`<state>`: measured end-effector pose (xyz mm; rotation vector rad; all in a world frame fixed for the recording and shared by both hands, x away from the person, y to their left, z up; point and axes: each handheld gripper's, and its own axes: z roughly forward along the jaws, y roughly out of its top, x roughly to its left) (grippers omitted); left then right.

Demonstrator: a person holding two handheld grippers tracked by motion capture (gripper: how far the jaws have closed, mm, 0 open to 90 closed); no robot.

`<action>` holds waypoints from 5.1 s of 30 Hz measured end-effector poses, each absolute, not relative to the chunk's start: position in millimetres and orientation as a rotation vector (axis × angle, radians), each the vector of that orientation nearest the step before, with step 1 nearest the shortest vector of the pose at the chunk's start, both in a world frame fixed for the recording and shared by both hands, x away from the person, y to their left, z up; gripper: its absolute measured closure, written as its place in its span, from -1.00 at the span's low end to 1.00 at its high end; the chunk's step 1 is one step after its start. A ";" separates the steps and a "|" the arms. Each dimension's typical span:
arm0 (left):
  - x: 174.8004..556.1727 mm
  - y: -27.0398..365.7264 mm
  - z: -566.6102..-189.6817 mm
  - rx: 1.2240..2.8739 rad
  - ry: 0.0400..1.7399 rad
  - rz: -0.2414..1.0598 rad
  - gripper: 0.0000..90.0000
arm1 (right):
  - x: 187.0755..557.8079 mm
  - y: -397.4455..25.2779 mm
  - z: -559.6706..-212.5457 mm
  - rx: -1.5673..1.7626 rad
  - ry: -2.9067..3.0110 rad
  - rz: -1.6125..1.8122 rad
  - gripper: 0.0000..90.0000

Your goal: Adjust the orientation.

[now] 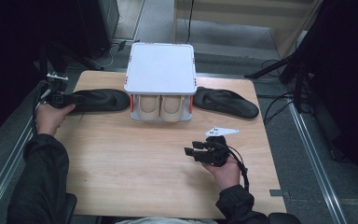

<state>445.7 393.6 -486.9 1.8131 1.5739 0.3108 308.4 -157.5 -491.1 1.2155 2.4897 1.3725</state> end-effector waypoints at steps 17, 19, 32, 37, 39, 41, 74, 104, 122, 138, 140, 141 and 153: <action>447.8 397.1 -506.8 1.867 1.643 0.268 1.00 | 306.0 -164.1 -490.9 1.233 2.474 1.372 0.16; 446.2 395.1 -508.0 1.859 1.650 0.258 1.00 | 306.2 -163.8 -490.4 1.231 2.475 1.371 0.16; 423.7 385.1 -507.8 1.852 1.656 0.215 1.00 | 316.0 -156.4 -488.5 1.203 2.491 1.387 0.14; 412.9 379.9 -506.6 1.865 1.657 0.219 1.00 | 319.6 -152.5 -486.4 1.185 2.501 1.396 0.13; 408.6 379.1 -506.4 1.864 1.661 0.207 1.00 | 321.0 -150.4 -485.7 1.176 2.503 1.399 0.11; 403.8 375.9 -506.3 1.861 1.665 0.200 1.00 | 322.2 -148.3 -485.5 1.181 2.504 1.403 0.10; 348.2 301.4 -492.8 1.933 1.538 0.104 1.00 | 330.8 -133.8 -479.8 1.113 2.551 1.427 0.08; 354.3 313.3 -469.9 1.840 1.485 0.199 0.24 | 326.6 -140.7 -480.1 1.140 2.535 1.419 0.08; 396.8 301.0 -502.9 1.974 1.501 0.139 0.19 | 311.2 -167.6 -482.0 1.243 2.444 1.393 0.08; 397.9 304.4 -498.9 1.977 1.533 0.123 0.54 | 310.4 -169.9 -481.7 1.254 2.433 1.394 0.08; 397.7 305.1 -497.4 1.972 1.535 0.108 0.54 | 310.7 -171.0 -481.4 1.254 2.431 1.401 0.08; 397.3 305.4 -496.2 1.971 1.535 0.101 0.54 | 310.7 -171.2 -481.3 1.254 2.428 1.405 0.08; 378.1 303.1 -478.0 1.918 1.544 0.067 0.54 | 315.6 -170.7 -478.1 1.239 2.429 1.414 0.08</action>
